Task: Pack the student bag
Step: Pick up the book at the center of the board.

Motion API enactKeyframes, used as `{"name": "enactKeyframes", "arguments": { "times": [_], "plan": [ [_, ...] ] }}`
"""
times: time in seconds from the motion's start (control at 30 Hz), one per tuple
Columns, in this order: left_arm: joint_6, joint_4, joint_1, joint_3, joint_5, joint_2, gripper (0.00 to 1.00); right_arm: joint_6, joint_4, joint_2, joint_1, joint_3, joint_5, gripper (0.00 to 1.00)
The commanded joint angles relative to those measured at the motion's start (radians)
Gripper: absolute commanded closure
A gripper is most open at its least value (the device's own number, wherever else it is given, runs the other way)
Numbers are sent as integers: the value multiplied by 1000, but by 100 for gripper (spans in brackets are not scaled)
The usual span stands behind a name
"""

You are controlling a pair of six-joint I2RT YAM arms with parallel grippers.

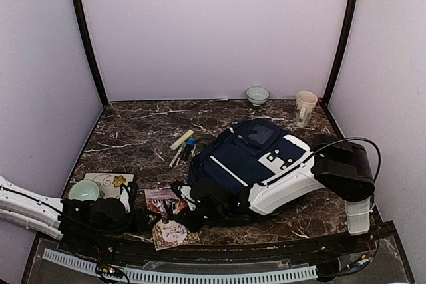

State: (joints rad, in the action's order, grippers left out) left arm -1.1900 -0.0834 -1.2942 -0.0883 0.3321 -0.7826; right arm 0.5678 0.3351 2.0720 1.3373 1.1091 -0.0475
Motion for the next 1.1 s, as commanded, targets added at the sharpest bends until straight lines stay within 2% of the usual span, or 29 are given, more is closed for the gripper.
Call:
{"name": "enactKeyframes", "arguments": {
  "times": [0.0,0.07,0.17,0.3,0.37,0.5,0.73,1.07],
  "plan": [
    [23,-174,-4,11,4,-42,52,15,-37,32,8,-23,9,86],
    [20,-195,-4,5,8,-79,54,15,-35,33,8,-21,6,87],
    [21,-247,-5,8,10,-125,65,15,-30,30,9,-23,7,87],
    [32,-292,-4,2,16,-175,90,17,-27,21,8,-33,8,87],
    [29,-317,-5,7,19,-196,100,17,-27,10,8,-37,10,87],
    [25,-318,-4,8,20,-218,100,14,-32,-19,8,-43,18,87],
    [59,-191,-5,-31,37,-175,100,-21,-91,-86,8,-14,53,85],
    [236,98,-4,-134,107,50,100,-62,-185,-312,8,-80,162,78]
  ]
}}
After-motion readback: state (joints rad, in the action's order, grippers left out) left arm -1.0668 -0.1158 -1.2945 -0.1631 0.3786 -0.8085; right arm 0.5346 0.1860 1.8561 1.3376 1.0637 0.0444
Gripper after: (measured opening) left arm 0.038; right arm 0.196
